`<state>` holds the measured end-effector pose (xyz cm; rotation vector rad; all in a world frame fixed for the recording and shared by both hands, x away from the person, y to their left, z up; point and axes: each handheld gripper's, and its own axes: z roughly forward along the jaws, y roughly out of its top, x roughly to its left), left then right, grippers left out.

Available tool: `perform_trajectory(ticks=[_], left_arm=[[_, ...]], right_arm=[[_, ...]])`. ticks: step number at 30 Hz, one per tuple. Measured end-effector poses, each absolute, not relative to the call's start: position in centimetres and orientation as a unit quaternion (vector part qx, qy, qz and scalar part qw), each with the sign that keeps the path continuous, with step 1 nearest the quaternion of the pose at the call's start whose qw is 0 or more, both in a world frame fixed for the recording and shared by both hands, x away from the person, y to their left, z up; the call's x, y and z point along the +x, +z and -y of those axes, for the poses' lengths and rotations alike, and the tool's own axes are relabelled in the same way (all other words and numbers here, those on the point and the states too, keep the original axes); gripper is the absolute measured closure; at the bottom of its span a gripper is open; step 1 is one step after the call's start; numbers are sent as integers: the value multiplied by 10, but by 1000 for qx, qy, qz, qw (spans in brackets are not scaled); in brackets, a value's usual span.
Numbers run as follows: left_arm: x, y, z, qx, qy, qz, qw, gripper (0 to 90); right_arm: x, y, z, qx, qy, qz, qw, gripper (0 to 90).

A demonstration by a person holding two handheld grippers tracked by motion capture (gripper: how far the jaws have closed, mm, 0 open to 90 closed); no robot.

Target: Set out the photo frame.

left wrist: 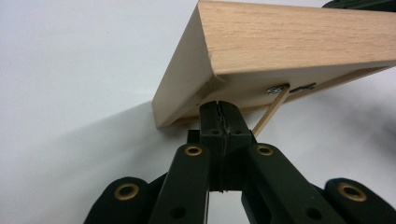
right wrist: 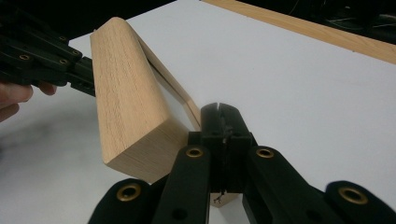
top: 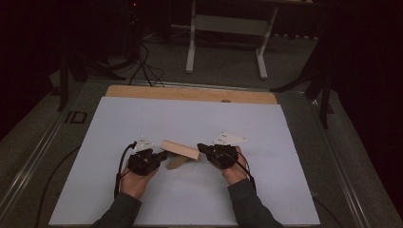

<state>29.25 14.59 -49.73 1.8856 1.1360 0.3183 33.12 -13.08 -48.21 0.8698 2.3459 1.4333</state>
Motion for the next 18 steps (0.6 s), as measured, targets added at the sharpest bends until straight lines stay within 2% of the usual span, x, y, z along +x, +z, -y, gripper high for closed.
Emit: perform_trajectory(ticks=[18], left_arm=[[294,-497,-144,759,130,-461,442,896]], right_arm=[[333,-484,132,302,493,-807,124,896]])
